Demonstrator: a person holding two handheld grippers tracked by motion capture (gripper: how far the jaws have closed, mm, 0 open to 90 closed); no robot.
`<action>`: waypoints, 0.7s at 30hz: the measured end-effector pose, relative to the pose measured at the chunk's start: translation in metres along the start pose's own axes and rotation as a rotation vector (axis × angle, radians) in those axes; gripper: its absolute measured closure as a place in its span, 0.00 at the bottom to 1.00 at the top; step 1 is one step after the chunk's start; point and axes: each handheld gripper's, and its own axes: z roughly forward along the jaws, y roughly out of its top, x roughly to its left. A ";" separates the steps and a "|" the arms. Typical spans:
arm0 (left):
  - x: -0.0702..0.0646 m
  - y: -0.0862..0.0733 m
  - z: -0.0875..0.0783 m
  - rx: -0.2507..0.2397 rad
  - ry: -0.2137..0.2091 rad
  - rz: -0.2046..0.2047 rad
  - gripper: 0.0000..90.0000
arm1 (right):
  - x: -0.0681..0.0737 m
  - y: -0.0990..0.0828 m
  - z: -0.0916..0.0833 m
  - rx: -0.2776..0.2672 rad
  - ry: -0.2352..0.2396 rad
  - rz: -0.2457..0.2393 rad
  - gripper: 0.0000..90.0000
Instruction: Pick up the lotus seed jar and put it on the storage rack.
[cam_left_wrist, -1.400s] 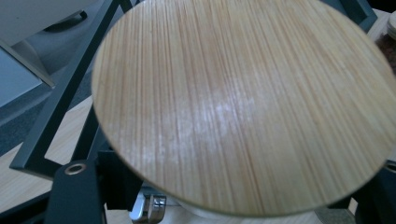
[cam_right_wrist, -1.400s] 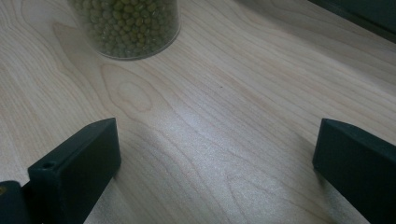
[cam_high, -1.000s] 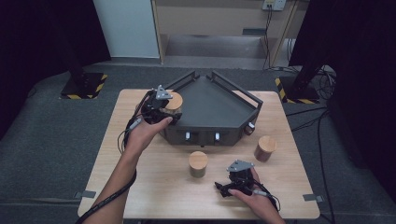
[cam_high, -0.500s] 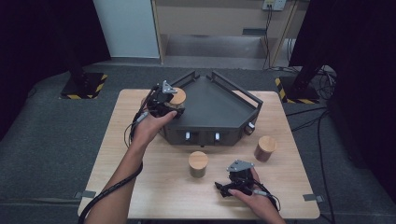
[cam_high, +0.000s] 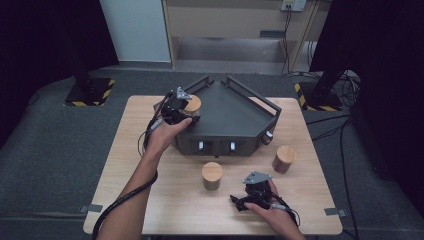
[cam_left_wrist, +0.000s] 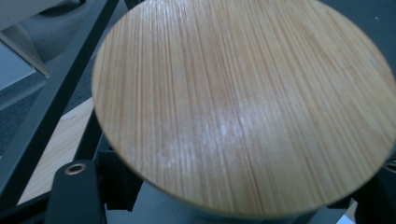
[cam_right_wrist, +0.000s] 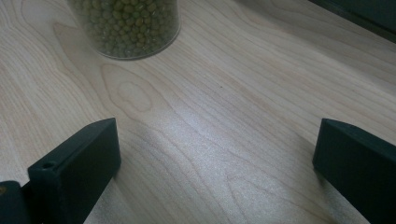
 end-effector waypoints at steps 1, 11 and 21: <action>0.000 -0.001 0.001 -0.001 -0.002 -0.002 0.27 | 0.000 0.000 0.000 0.001 -0.001 0.000 0.01; 0.003 -0.004 0.015 0.016 -0.019 -0.016 0.27 | 0.000 0.000 0.000 0.001 0.000 0.002 0.01; 0.017 -0.011 0.021 0.008 -0.056 -0.067 0.27 | 0.000 0.000 0.000 0.001 0.000 0.002 0.01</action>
